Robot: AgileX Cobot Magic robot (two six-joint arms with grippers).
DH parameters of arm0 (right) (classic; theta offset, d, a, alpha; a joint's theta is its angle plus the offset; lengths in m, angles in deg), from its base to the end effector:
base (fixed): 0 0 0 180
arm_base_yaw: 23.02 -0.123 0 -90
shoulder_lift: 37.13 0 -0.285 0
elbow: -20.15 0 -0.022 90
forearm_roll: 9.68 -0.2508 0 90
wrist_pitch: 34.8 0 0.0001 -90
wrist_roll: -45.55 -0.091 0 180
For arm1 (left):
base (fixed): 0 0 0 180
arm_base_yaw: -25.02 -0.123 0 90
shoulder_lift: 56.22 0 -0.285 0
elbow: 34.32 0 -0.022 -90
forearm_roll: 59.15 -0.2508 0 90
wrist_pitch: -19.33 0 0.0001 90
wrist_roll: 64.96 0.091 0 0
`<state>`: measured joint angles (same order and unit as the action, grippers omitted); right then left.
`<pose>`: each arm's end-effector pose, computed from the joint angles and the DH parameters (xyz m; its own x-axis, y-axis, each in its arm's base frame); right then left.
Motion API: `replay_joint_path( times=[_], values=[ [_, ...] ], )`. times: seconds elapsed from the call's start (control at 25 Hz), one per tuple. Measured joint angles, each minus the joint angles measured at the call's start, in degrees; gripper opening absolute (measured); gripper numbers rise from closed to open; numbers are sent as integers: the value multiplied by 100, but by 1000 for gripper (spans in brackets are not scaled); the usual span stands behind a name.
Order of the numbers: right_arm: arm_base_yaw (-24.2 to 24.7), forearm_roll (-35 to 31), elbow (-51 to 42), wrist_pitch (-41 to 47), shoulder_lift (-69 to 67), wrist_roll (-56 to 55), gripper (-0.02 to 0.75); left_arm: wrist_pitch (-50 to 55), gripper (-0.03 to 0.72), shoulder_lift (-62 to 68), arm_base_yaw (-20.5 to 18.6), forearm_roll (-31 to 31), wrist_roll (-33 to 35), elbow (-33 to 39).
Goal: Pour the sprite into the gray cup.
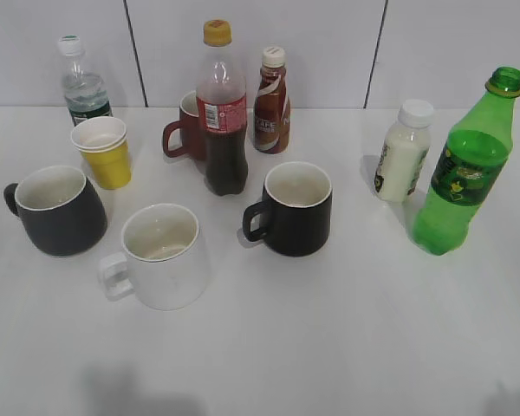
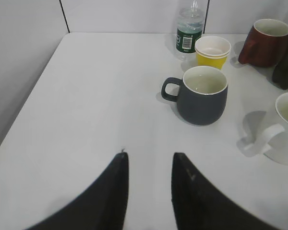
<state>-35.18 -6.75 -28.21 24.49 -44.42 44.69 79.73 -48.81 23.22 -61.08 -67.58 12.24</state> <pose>-0.0047 -0.0051 0.2805 -0.4098 -0.0997 -0.9067 -0.1760 0.9840 -0.0286 -0.0100 0.0024 0.2875 -0.4103 -0.0420 -0.9110 -0.0700 0.9974 -0.0144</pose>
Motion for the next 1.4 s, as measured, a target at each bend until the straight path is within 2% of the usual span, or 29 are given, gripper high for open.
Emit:
replay_joint_path(
  times=[1.28,1.4],
  values=[
    [0,0,0,0,0,0,477,-5,241,0,0,103,0,0],
    [0,0,0,0,4,0,477,-511,241,199,0,151,0,-94]
  ],
)
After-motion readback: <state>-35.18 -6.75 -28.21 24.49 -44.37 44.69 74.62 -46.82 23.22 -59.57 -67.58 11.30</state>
